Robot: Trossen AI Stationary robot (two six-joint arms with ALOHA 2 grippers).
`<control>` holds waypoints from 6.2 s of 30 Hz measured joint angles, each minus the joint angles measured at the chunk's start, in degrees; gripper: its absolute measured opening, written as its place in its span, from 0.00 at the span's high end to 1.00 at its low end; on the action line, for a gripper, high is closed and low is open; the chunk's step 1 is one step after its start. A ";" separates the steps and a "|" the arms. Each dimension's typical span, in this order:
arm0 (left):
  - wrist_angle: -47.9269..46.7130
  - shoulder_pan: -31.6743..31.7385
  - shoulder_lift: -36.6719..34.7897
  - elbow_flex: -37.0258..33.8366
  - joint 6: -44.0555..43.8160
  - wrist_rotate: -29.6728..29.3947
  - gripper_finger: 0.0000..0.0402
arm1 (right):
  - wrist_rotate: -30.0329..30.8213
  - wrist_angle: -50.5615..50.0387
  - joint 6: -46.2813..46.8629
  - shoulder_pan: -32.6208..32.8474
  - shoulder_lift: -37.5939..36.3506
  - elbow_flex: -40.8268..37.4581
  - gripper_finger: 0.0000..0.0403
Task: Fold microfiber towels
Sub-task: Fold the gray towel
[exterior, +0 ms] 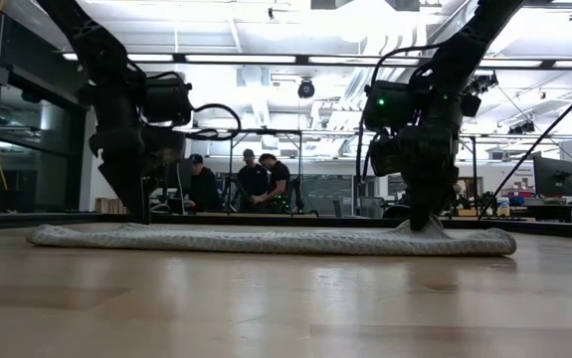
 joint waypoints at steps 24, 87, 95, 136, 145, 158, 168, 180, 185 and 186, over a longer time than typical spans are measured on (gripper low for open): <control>-2.71 4.11 0.74 2.88 -2.32 7.68 0.43 | 0.08 0.01 -0.04 2.29 -0.04 0.00 0.78; -3.70 4.04 7.30 2.80 -3.03 5.79 0.94 | 2.90 0.03 0.46 2.60 -0.05 0.00 0.81; -3.80 4.04 7.30 2.82 -3.05 5.73 0.97 | 2.96 1.18 -0.11 2.61 -0.07 0.01 0.86; -4.23 4.04 7.23 2.86 -3.10 4.76 0.98 | 6.30 0.84 -1.68 1.44 -0.11 0.04 0.98; -4.28 3.98 6.37 2.85 -3.41 3.11 0.99 | 9.27 0.86 -2.16 2.40 -0.18 0.04 0.99; -6.28 2.26 0.76 2.75 -4.98 0.19 1.00 | 16.50 -1.02 -1.27 7.47 -7.86 0.00 0.99; -6.26 -8.69 -2.68 2.75 -10.16 -6.40 1.00 | 20.48 -1.56 1.40 13.16 -8.85 0.00 0.99; -6.24 -18.31 -2.93 2.77 -18.56 -13.87 1.00 | 30.75 -1.54 7.51 24.76 -8.85 0.00 0.99; -6.27 -21.17 -2.93 2.82 -20.70 -14.90 1.00 | 33.10 -1.54 9.31 28.22 -8.85 0.00 0.99; -6.35 -21.75 -2.93 2.82 -21.35 -14.90 1.00 | 33.58 -1.56 9.73 28.78 -8.85 0.00 0.99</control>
